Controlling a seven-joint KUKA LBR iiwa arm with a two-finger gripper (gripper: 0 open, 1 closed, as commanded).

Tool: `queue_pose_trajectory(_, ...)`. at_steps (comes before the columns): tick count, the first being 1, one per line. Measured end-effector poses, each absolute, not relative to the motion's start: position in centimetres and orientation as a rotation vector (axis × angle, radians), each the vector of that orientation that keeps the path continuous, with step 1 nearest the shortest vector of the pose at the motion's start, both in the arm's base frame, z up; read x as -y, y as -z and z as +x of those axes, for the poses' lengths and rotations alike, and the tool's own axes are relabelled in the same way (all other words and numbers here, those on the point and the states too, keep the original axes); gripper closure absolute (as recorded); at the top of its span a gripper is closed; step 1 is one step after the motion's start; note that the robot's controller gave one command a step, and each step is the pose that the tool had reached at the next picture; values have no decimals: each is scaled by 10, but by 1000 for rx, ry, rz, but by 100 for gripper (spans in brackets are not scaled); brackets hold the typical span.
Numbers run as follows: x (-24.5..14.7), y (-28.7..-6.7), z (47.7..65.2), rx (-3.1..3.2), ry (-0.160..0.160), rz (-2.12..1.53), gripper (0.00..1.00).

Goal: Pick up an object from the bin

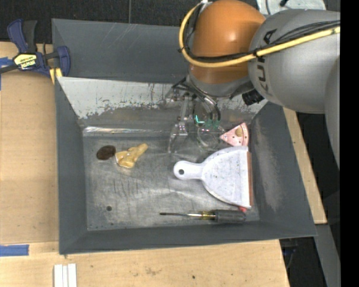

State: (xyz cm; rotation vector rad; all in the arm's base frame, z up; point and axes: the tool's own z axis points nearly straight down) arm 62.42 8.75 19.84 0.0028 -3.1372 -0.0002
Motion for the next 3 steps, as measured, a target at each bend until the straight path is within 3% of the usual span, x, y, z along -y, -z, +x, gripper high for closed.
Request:
queue_pose_trajectory(1,-87,-203,626,3145,2,0,0)
queue_pose_trajectory(2,-126,-97,590,3141,2,141,100)
queue_pose_trajectory(3,-126,-97,590,3141,2,139,0)
